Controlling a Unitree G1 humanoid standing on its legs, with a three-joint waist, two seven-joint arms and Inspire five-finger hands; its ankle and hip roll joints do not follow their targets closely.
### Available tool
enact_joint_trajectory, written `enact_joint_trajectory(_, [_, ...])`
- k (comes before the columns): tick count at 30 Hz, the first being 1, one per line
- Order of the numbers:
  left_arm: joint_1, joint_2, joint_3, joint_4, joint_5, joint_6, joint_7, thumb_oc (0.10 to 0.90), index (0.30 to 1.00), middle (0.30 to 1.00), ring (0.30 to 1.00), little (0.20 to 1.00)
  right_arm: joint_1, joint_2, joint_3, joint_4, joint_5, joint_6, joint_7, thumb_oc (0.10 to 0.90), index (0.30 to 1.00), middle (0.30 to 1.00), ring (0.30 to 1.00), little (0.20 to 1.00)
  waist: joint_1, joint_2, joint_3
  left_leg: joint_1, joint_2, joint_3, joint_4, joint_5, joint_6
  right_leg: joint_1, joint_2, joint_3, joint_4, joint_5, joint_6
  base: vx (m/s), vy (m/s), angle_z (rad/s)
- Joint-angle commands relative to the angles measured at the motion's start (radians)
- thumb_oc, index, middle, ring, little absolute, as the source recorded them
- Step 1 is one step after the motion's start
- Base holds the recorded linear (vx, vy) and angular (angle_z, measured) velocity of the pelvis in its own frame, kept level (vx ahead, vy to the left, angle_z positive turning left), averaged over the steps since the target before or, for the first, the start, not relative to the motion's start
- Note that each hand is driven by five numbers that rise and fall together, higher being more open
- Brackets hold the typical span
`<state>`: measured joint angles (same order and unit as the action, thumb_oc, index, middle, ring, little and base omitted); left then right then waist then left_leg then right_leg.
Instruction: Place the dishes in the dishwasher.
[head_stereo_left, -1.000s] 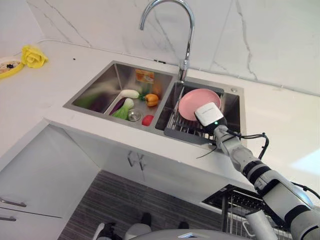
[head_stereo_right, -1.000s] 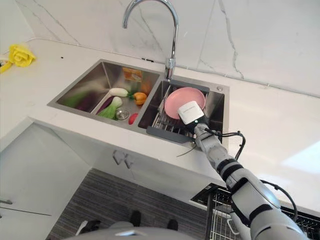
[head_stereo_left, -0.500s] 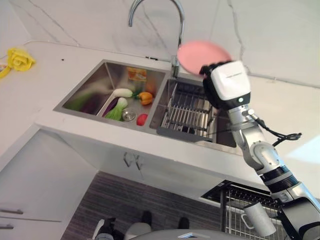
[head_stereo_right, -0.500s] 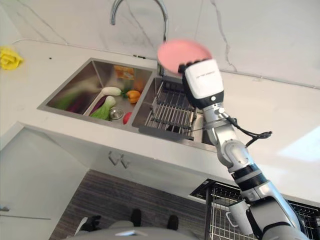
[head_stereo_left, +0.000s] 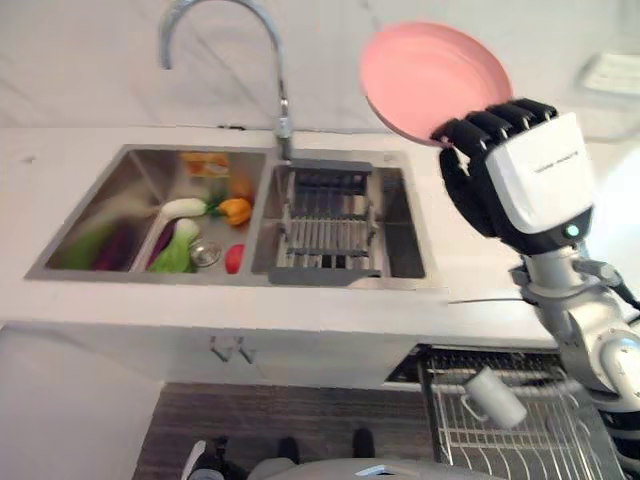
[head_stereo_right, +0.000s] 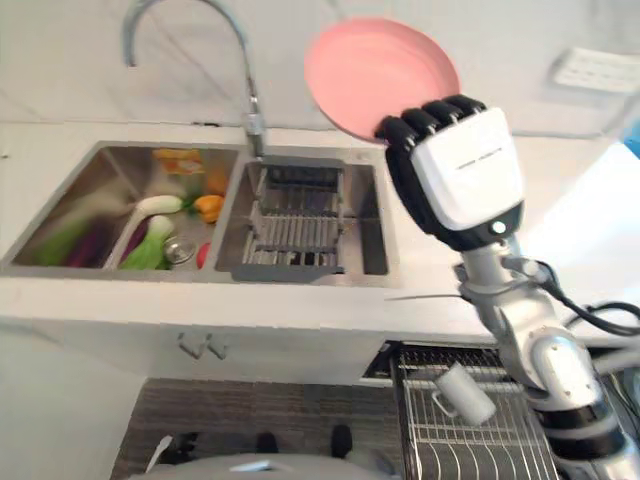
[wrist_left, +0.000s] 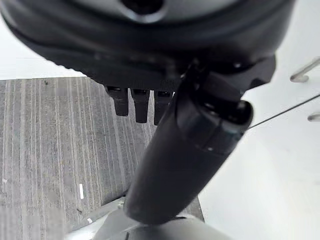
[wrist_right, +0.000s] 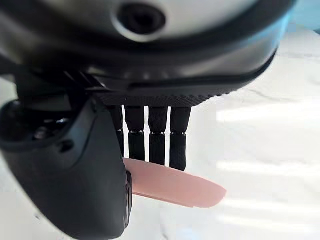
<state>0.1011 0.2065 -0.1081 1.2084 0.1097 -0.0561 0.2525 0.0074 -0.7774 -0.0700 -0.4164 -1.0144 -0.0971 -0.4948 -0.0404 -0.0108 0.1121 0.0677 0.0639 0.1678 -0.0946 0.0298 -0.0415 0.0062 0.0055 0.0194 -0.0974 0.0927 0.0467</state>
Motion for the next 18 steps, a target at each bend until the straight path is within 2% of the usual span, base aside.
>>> enact_joint_trajectory(1, [-0.089, 0.016, 0.006, 0.026, 0.027, -0.054, -0.022, 0.8, 0.9, 0.9, 0.9, 0.9, -0.051, -0.037, -0.187, -0.069, 0.095, 0.043, -0.063, 0.4, 0.3, 0.3, 0.3, 0.3, -0.057, -0.032, -0.012, 0.026, -0.038, 0.029, 0.007, -0.085, 0.011, -0.02, -0.054, 0.063, 0.022, -0.029, 0.108, -0.03, 0.07, -1.08])
enact_joint_trajectory(2, [-0.09, 0.017, 0.004, 0.026, 0.027, -0.054, -0.022, 0.8, 0.9, 0.9, 0.9, 0.9, -0.043, -0.036, -0.193, -0.075, 0.097, 0.042, -0.062, 0.4, 0.3, 0.3, 0.3, 0.3, -0.047, -0.032, -0.015, 0.025, -0.037, 0.037, 0.007, -0.088, 0.012, -0.025, -0.052, 0.071, 0.022, -0.028, 0.108, -0.04, 0.071, -0.93])
enact_joint_trajectory(6, [-0.088, 0.021, 0.007, 0.007, 0.02, -0.063, -0.035, 0.8, 0.9, 0.9, 0.9, 0.9, 0.024, -0.031, -0.259, -0.07, 0.136, 0.041, -0.032, 0.4, 0.3, 0.3, 0.3, 0.3, -0.11, -0.031, 0.003, 0.023, -0.036, 0.119, 0.007, -0.112, 0.028, -0.088, -0.032, 0.169, 0.039, -0.009, 0.131, -0.02, 0.079, -1.05])
enact_joint_trajectory(10, [-0.092, 0.025, 0.012, -0.022, 0.007, -0.067, -0.026, 0.8, 0.9, 0.9, 0.9, 0.9, 0.087, 0.008, -0.227, -0.057, 0.176, 0.018, 0.032, 0.4, 0.3, 0.3, 0.3, 0.3, -0.157, -0.041, 0.048, 0.016, -0.039, 0.212, 0.008, -0.118, 0.04, -0.157, -0.004, 0.259, 0.064, 0.013, 0.146, -0.07, 0.066, -1.2])
enact_joint_trajectory(14, [-0.11, 0.031, 0.013, -0.035, -0.002, -0.072, -0.014, 0.8, 0.9, 0.9, 0.9, 0.9, 0.12, 0.023, -0.177, -0.029, 0.19, 0.002, 0.068, 0.4, 0.3, 0.3, 0.3, 0.3, -0.164, -0.048, 0.078, 0.013, -0.037, 0.239, 0.01, -0.116, 0.04, -0.181, 0.004, 0.275, 0.079, 0.016, 0.148, -0.07, 0.017, -0.67])
enact_joint_trajectory(17, [-0.147, 0.029, -0.002, -0.051, -0.019, -0.074, 0.006, 0.8, 0.9, 0.9, 0.9, 0.9, 0.15, 0.043, -0.113, 0.073, 0.187, 0.012, 0.082, 0.4, 0.3, 0.3, 0.3, 0.3, -0.164, -0.052, 0.127, 0.0, -0.039, 0.241, 0.013, -0.107, 0.036, -0.203, 0.002, 0.273, 0.095, 0.018, 0.147, -0.08, -0.008, -0.11])
enact_joint_trajectory(18, [-0.148, 0.029, -0.001, -0.051, -0.019, -0.074, 0.006, 0.8, 0.9, 0.9, 0.9, 0.9, 0.148, 0.042, -0.111, 0.076, 0.187, 0.012, 0.08, 0.4, 0.3, 0.3, 0.3, 0.3, -0.165, -0.053, 0.128, 0.0, -0.039, 0.24, 0.013, -0.107, 0.036, -0.204, 0.002, 0.273, 0.096, 0.018, 0.146, -0.11, -0.026, 0.01])
